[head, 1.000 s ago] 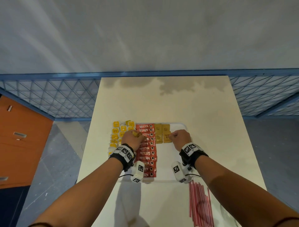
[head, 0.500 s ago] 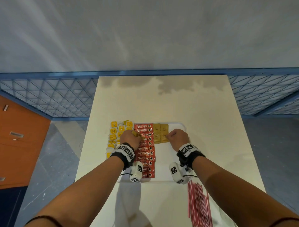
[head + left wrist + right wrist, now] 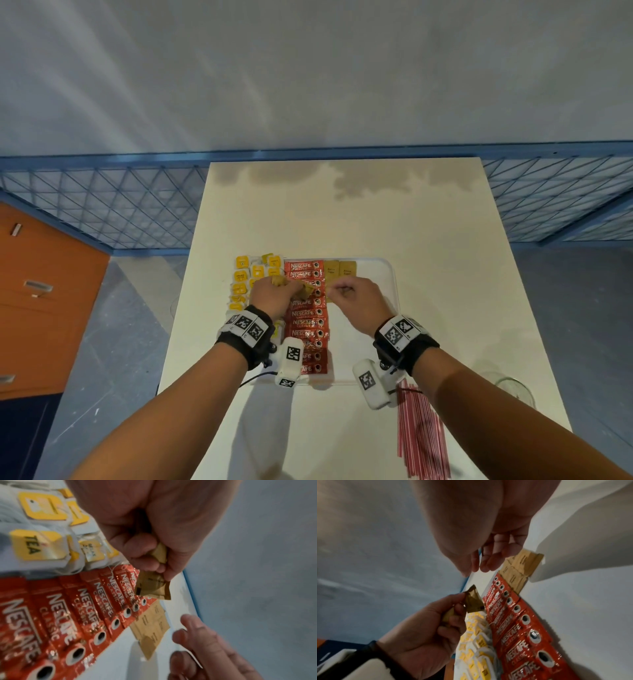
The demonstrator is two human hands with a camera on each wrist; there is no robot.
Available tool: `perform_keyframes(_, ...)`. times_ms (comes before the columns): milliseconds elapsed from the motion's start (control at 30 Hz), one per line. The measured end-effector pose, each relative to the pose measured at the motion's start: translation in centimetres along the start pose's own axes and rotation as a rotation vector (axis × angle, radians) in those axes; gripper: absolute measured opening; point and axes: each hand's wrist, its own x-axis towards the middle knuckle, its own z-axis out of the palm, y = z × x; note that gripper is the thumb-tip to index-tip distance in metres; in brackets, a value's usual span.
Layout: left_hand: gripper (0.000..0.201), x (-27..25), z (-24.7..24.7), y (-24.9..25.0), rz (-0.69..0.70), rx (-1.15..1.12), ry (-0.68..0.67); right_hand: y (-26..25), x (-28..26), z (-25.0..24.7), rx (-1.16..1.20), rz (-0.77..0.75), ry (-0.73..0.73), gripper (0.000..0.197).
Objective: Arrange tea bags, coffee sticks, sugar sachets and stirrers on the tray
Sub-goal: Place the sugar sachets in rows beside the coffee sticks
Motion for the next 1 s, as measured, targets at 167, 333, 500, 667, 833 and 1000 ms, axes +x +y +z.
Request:
perform_keyframes(167,0.019,-2.3,0.2,0.8,-0.122,-0.248,-0.087,-0.3,-0.5,1.4,0.06,-0.011,-0.034,0.027)
perform_keyframes(333,0.014,-3.5,0.6,0.8,-0.232,-0.496,-0.18,-0.7,-1.0,1.7,0.245,0.007,-0.065,0.014)
perform_keyframes(500,0.011,-4.3,0.3,0.1,-0.116,-0.402,-0.229,-1.4,-1.9,0.7,0.319,0.04,-0.139,0.015)
perform_keyframes(667,0.016,-5.0,0.5,0.1,-0.058,-0.407,-0.269,-1.5,-2.5,0.2,0.297,0.016,-0.103,0.012)
perform_keyframes(833,0.022,-5.9,0.2,0.2,-0.031,-0.47,-0.322,-0.5,-2.7,0.0,0.187,-0.054,-0.008,0.012)
perform_keyframes(1000,0.016,-5.9,0.4,-0.3,-0.018,-0.471,-0.278,-0.4,-3.2,-0.1,0.176,-0.12,0.063,0.015)
